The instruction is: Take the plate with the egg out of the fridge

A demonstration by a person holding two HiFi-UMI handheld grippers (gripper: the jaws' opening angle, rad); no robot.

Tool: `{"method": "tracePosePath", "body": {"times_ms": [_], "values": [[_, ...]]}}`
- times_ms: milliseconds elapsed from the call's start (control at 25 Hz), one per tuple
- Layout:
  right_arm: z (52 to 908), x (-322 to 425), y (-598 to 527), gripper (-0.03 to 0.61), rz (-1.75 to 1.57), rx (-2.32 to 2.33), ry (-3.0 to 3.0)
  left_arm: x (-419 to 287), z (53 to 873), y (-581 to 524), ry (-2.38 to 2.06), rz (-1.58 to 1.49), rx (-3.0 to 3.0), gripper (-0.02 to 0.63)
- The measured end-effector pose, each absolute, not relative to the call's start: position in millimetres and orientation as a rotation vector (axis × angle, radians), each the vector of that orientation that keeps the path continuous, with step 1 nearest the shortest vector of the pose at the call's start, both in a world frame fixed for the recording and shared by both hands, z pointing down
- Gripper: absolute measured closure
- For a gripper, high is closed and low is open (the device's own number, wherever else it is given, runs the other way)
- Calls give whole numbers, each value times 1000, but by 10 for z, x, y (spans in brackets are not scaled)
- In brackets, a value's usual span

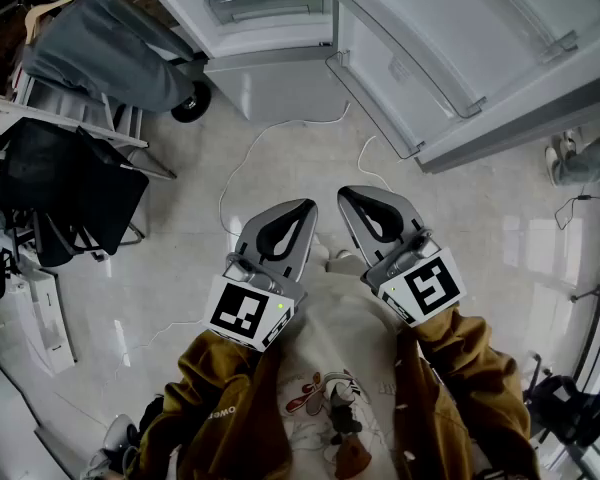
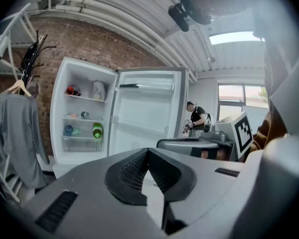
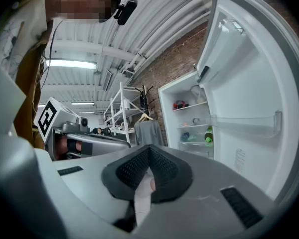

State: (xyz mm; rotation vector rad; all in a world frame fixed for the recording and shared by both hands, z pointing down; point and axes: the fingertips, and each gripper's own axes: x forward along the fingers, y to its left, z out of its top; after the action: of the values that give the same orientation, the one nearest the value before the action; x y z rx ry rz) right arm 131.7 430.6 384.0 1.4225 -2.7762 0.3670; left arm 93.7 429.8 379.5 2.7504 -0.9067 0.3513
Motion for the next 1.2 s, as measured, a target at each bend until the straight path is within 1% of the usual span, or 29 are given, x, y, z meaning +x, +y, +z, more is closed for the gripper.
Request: {"method": "tracePosePath", "body": {"times_ms": [160,560,920,1200], "values": [[3845,1548,4497,574,404,1492,-2725,1097,3793,4464,-917,277,2675,606],[3904,1444,4881,574,404,1410,-2778,1312,3936,4849,-885,267,2683,606],[4105,1141,5217,574,499,1232,-2840,977,4130,5191,-959,316,2600,606],[4113,1012,5226,574,521,1116,-2875,899,4063,5066,-995,236,2586,606]]}}
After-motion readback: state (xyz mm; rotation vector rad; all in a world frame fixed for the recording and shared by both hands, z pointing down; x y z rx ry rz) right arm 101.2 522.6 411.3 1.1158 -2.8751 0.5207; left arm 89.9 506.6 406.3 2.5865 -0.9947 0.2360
